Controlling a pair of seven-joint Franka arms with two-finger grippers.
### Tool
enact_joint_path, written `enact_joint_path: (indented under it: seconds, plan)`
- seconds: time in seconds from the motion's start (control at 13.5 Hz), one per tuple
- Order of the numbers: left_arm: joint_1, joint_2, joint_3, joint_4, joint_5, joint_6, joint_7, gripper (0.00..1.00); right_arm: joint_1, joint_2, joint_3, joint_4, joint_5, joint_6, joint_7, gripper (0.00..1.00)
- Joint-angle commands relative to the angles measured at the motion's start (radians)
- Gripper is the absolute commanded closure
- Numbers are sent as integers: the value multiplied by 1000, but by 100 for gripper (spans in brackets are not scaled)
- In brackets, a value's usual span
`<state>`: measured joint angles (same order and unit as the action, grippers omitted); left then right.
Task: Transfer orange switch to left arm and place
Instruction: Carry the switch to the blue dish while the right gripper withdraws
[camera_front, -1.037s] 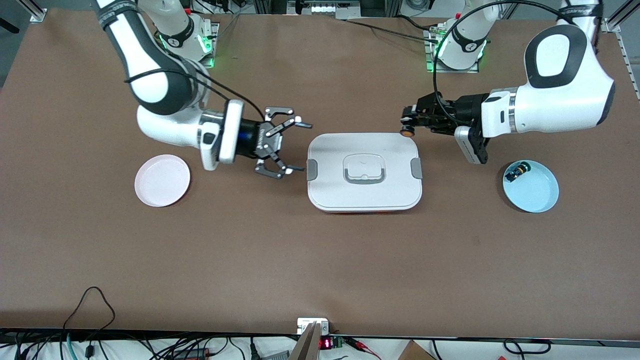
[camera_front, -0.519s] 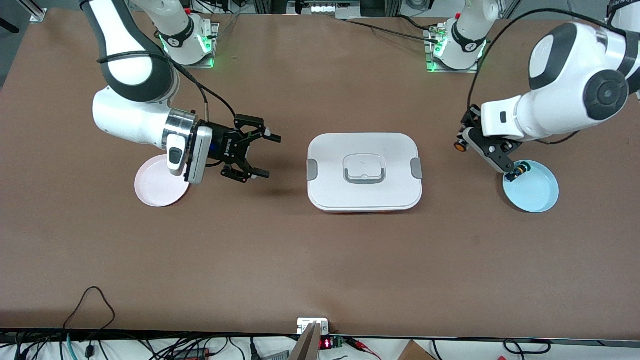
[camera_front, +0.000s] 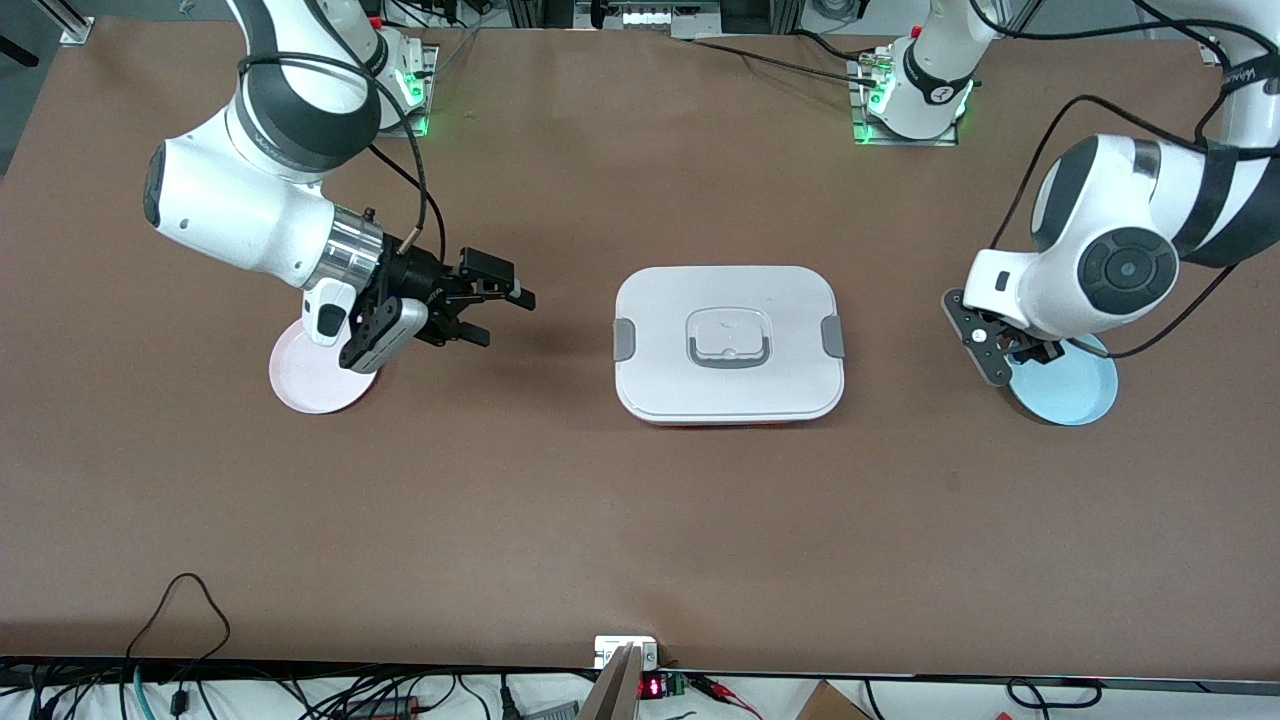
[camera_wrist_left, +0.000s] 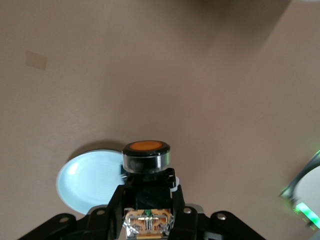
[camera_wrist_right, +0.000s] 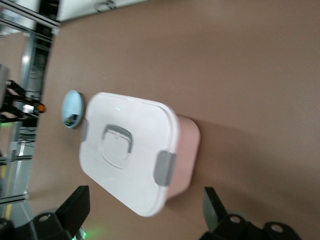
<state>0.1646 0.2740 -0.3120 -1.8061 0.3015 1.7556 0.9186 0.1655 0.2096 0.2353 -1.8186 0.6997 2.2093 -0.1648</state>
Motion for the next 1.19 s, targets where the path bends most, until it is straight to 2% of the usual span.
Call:
enact_joint_path:
  seconds: [0.0,0.15,0.3,0.44,0.67,0.74,0.89,1.04,1.11]
  plan:
    - [113,13,-7,-74,38,126,229,76,-17,-29,-28,34,-257,-193,238,0]
    - [171,28,-6,-125,41,232,349,76,-32,-27,-39,113,-525,-432,355,0]
    - [219,74,-6,-133,89,283,387,76,-44,-29,-40,165,-702,-576,384,0]
    - [266,119,-7,-139,169,340,396,76,-72,-32,-53,217,-819,-660,377,0]
    - [323,146,-6,-176,212,441,474,76,-139,-47,-108,251,-842,-661,378,0]
    - [346,146,-6,-199,217,488,482,76,-139,-53,-151,251,-827,-654,380,0]
    - [362,160,-6,-213,219,541,494,76,-82,-67,-265,251,-746,-634,363,0]
    - [386,188,-6,-213,246,574,494,76,14,-81,-387,246,-737,-590,285,0]
    - [400,204,-6,-213,260,600,494,76,14,-82,-393,246,-743,-577,246,0]
